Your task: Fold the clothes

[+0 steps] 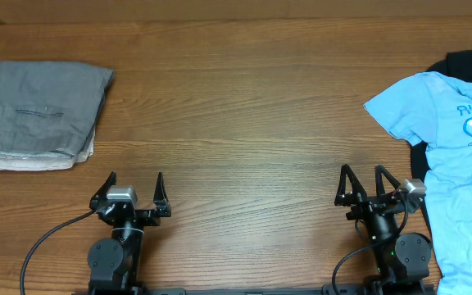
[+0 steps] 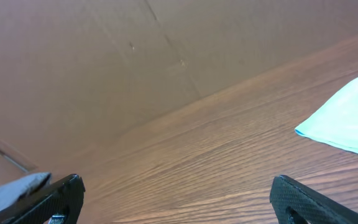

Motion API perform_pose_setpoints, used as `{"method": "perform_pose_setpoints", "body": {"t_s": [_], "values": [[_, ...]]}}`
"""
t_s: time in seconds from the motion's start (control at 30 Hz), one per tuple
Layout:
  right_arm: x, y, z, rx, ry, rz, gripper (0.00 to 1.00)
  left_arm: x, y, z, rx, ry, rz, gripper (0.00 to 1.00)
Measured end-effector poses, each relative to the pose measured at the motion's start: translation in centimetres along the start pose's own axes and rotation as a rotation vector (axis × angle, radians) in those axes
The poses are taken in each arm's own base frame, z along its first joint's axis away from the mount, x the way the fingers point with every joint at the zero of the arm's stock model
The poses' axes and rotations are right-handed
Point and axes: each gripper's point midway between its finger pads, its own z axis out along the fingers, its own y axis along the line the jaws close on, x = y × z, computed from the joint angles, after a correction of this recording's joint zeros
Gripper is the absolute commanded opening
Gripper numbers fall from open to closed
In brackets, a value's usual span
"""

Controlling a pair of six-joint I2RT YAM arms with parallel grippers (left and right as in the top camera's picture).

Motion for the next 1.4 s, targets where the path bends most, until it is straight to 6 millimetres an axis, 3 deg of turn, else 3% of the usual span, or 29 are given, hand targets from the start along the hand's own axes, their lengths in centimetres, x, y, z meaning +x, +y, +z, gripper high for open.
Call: {"method": "perform_pose_setpoints", "body": {"t_s": [0.17, 0.23, 0.53, 0.7, 0.87, 1.03, 1.2, 1.3, 1.4], "values": [[0.3, -0.1, -0.1, 0.008, 0.022, 0.065, 1.00, 0.0, 0.0, 0.0, 0.000, 0.000, 0.000, 1.00], [-0.6, 0.5, -0.4, 0.005, 0.023, 0.075, 1.00, 0.0, 0.0, 0.0, 0.000, 0.000, 0.000, 1.00], [-13.1, 7.3, -4.6, -0.061, -0.122, 0.056, 1.00, 0.0, 0.0, 0.0, 0.000, 0.000, 0.000, 1.00], [-17.6, 9.5, -4.8, -0.018, -0.081, 0.044, 1.00, 0.1, 0.0, 0.0, 0.000, 0.001, 0.000, 1.00], [-20.2, 10.5, -2.1, 0.058, 0.026, 0.002, 1.00, 0.1, 0.0, 0.0, 0.000, 0.001, 0.000, 1.00], [-20.6, 10.1, 1.7, 0.176, 0.207, -0.017, 1.00, 0.1, 0.0, 0.0, 0.000, 0.001, 0.000, 1.00], [-20.9, 9.3, 7.0, 0.286, 0.414, -0.059, 1.00, 0.1, 0.0, 0.0, 0.000, 0.002, 0.000, 1.00], [-21.0, 7.4, 10.6, 0.366, 0.507, -0.062, 1.00, 0.1, 0.0, 0.0, 0.000, 0.002, 0.000, 1.00], [-20.6, 3.8, 14.4, 0.453, 0.561, -0.044, 1.00, 0.1, 0.0, 0.0, 0.000, 0.002, 0.000, 1.00]]}}
